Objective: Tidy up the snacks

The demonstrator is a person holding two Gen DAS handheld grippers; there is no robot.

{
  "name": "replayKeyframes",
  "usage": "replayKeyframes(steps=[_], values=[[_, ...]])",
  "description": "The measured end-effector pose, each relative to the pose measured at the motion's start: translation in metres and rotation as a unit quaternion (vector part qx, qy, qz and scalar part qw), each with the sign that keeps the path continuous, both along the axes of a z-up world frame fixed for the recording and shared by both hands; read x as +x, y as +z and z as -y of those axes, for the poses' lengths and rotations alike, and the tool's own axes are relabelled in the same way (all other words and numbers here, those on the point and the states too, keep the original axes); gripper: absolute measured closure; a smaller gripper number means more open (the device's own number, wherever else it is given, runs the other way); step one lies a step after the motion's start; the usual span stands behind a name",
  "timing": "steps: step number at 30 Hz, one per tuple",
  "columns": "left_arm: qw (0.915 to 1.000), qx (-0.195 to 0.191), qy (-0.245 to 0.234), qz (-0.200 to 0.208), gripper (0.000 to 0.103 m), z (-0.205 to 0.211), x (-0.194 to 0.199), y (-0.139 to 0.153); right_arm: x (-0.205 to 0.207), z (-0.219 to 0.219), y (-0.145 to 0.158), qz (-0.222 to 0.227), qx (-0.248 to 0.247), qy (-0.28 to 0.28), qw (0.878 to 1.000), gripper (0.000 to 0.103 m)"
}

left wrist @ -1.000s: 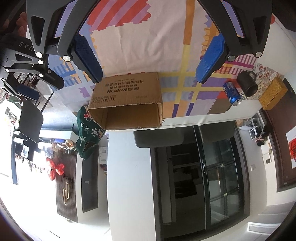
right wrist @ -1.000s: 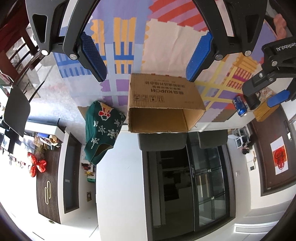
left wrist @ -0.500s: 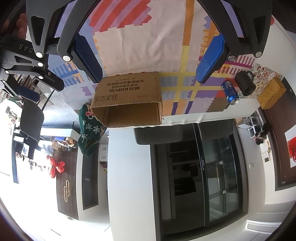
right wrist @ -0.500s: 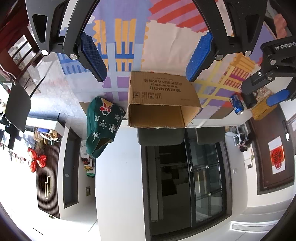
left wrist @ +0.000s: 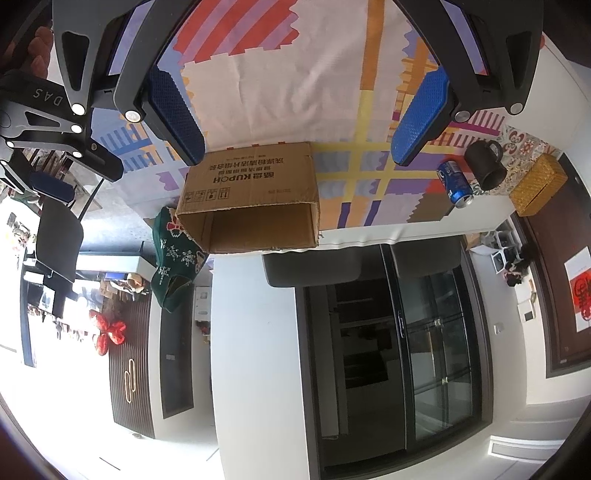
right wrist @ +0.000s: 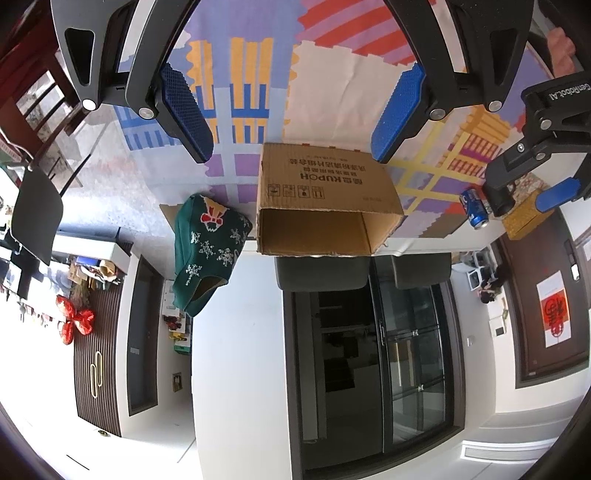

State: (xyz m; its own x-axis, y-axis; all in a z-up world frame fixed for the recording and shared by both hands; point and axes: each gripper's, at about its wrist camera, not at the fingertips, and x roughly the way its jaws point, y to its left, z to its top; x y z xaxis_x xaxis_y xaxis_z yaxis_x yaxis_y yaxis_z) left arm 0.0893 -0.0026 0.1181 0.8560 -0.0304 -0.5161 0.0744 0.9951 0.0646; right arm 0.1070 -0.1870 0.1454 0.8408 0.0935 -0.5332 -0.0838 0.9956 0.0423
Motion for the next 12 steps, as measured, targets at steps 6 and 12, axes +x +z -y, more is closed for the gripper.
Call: replayKeyframes(steps=[6,12], values=[[1.0000,-0.002,-0.001,0.001,0.000,-0.0013,0.0026,-0.0005,0.0003,0.0012,-0.0008,-0.002,-0.001,0.000,1.000,0.015],[1.0000,-0.003,0.001,0.001,0.000,-0.0002,0.0024,-0.0006,0.0005,0.0006,-0.0013,-0.003,-0.003,-0.001,1.000,0.015]])
